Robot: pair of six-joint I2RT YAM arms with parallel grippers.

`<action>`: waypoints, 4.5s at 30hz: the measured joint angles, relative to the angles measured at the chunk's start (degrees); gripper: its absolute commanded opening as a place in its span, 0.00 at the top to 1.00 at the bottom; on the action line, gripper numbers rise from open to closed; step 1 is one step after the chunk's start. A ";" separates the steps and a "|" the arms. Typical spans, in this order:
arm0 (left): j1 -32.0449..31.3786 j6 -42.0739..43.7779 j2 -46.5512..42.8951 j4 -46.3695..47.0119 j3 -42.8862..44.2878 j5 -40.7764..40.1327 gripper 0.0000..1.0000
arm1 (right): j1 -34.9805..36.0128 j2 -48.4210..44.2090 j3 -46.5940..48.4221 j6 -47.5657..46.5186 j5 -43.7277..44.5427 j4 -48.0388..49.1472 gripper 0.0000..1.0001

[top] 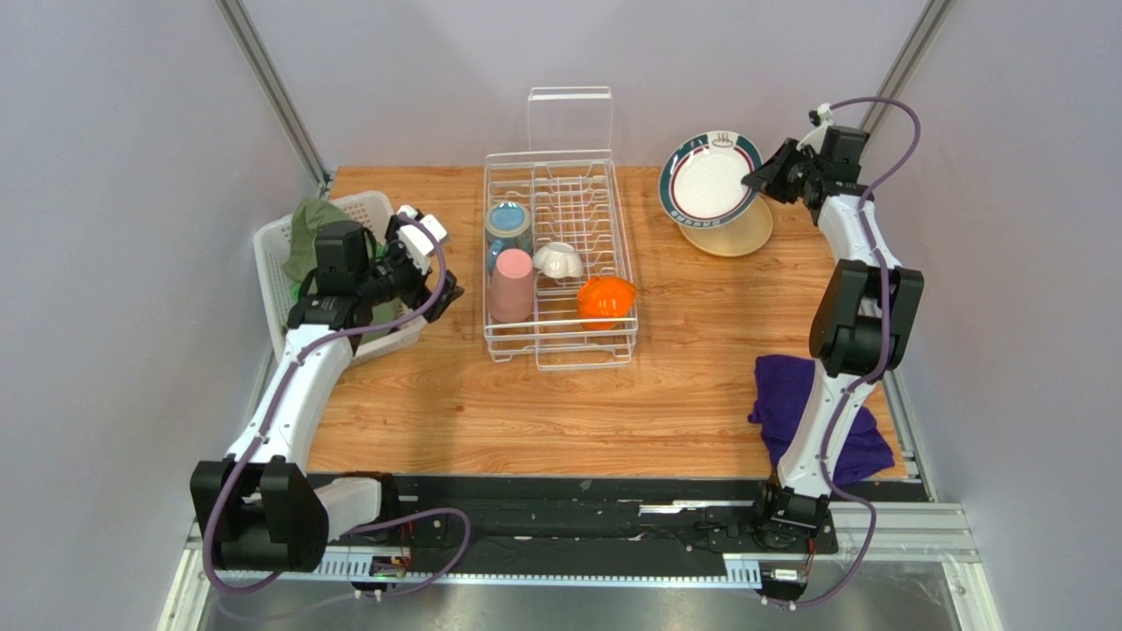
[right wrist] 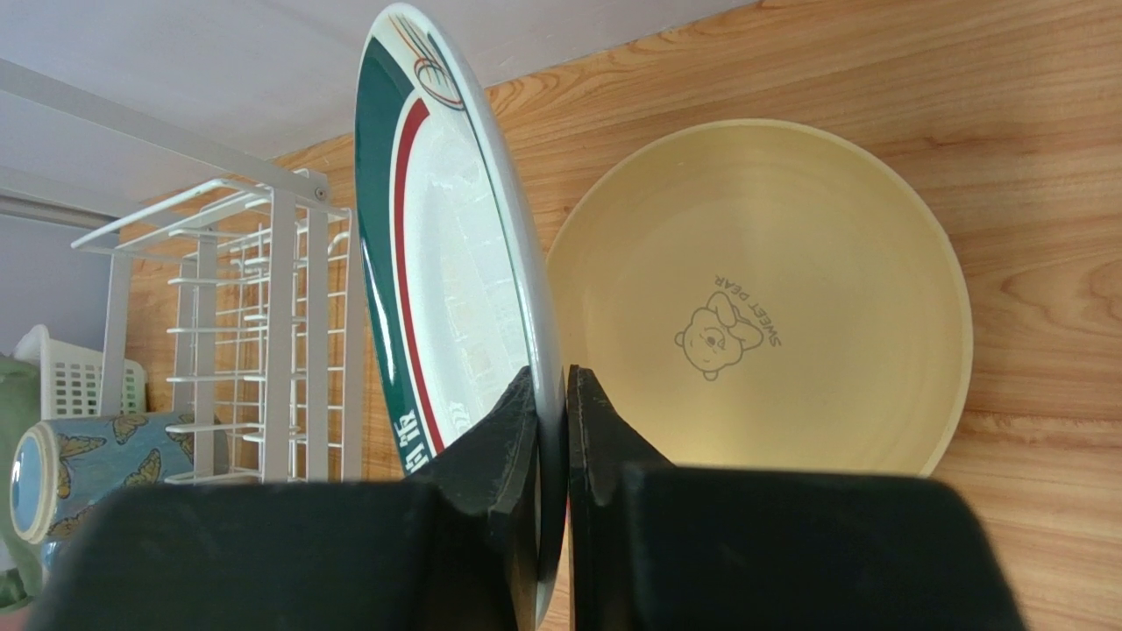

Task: Unload the mixed dishes from the dish rack
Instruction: Place the plate at the center of the board.

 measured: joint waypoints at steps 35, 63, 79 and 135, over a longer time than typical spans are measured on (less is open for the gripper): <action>0.00 0.44 -1.36 -1.42 -2.78 0.85 0.02 | -3.48 8.92 4.20 0.37 1.55 -2.73 0.95; 0.00 0.48 -1.66 -1.62 -2.78 1.49 0.02 | -4.44 10.73 4.37 -2.08 3.61 -6.14 0.56; 0.00 0.83 -1.95 -2.19 -2.78 1.92 0.02 | -4.13 10.73 5.05 -6.32 9.44 -10.29 0.54; 0.00 2.60 -1.95 -2.60 -2.99 1.86 0.02 | 2.64 7.78 6.51 -14.97 20.68 -13.29 0.38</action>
